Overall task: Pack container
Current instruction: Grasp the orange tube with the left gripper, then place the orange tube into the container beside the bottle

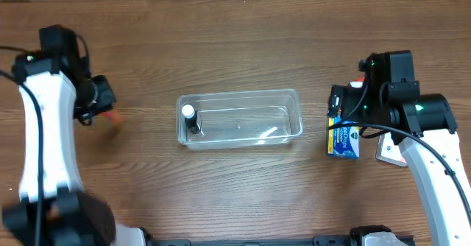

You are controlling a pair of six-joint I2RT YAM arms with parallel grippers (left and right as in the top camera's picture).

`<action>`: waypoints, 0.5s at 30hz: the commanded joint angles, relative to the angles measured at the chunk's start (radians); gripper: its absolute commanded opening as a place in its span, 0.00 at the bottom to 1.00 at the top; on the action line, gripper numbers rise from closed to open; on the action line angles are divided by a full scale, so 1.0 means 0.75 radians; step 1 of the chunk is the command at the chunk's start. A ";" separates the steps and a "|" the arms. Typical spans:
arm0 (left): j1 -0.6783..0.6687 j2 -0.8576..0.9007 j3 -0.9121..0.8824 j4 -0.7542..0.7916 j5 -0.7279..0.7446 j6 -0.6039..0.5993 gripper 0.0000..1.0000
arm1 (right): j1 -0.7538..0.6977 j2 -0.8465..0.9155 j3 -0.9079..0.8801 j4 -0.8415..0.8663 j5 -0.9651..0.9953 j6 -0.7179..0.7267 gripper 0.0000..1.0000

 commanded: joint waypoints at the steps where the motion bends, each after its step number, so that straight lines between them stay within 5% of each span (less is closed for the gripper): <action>1: -0.239 -0.312 0.018 -0.102 0.138 -0.001 0.04 | -0.007 -0.138 0.072 -0.022 0.141 0.079 1.00; 9: -0.758 -0.382 0.018 -0.262 0.192 -0.269 0.04 | -0.007 -0.173 0.070 -0.096 0.141 0.079 1.00; 15: -0.797 -0.246 0.017 -0.238 0.065 -0.301 0.04 | -0.006 -0.138 0.070 -0.094 0.140 0.080 1.00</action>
